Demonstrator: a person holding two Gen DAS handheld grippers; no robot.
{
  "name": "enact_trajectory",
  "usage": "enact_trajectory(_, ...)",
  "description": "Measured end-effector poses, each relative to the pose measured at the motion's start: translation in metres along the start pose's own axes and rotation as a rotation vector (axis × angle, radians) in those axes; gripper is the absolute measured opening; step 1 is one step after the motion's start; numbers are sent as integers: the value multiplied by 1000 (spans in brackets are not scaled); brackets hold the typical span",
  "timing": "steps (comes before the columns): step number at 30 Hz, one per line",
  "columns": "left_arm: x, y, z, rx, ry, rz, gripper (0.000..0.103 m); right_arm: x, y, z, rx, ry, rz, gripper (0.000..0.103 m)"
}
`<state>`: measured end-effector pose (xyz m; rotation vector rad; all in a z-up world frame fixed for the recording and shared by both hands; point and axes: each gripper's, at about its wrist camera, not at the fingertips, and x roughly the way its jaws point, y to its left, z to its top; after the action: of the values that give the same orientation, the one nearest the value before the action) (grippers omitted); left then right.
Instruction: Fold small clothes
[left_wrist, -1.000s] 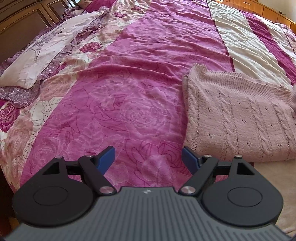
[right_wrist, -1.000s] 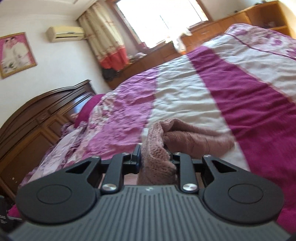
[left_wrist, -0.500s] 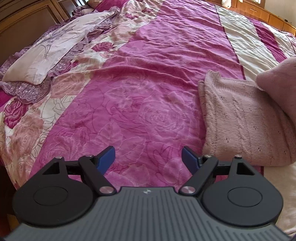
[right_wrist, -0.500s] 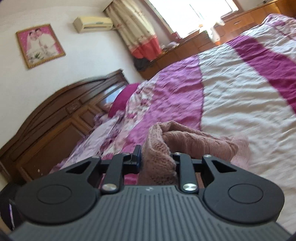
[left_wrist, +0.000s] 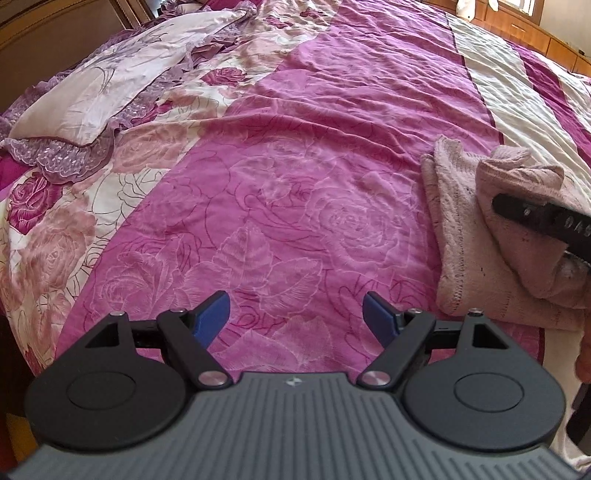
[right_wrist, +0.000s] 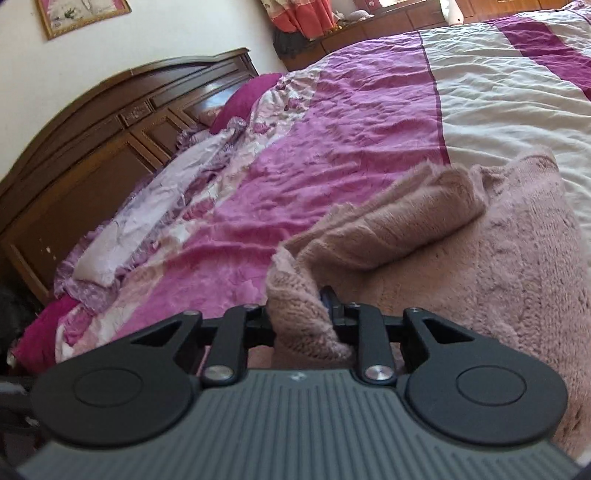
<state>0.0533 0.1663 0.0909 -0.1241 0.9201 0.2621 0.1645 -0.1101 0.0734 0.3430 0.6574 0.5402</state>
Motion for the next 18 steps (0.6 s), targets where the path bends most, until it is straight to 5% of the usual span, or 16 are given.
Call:
enact_trajectory(5, 3, 7, 1, -8, -5, -7, 84, -5, 21, 7, -60, -21, 29, 18)
enact_trajectory(10, 5, 7, 1, -6, -1, -8, 84, 22, 32, -15, -104, 81, 29, 19)
enact_trajectory(18, -5, -5, 13, 48, -40, -42, 84, -19, 39, -15, -115, 1, 59, 28)
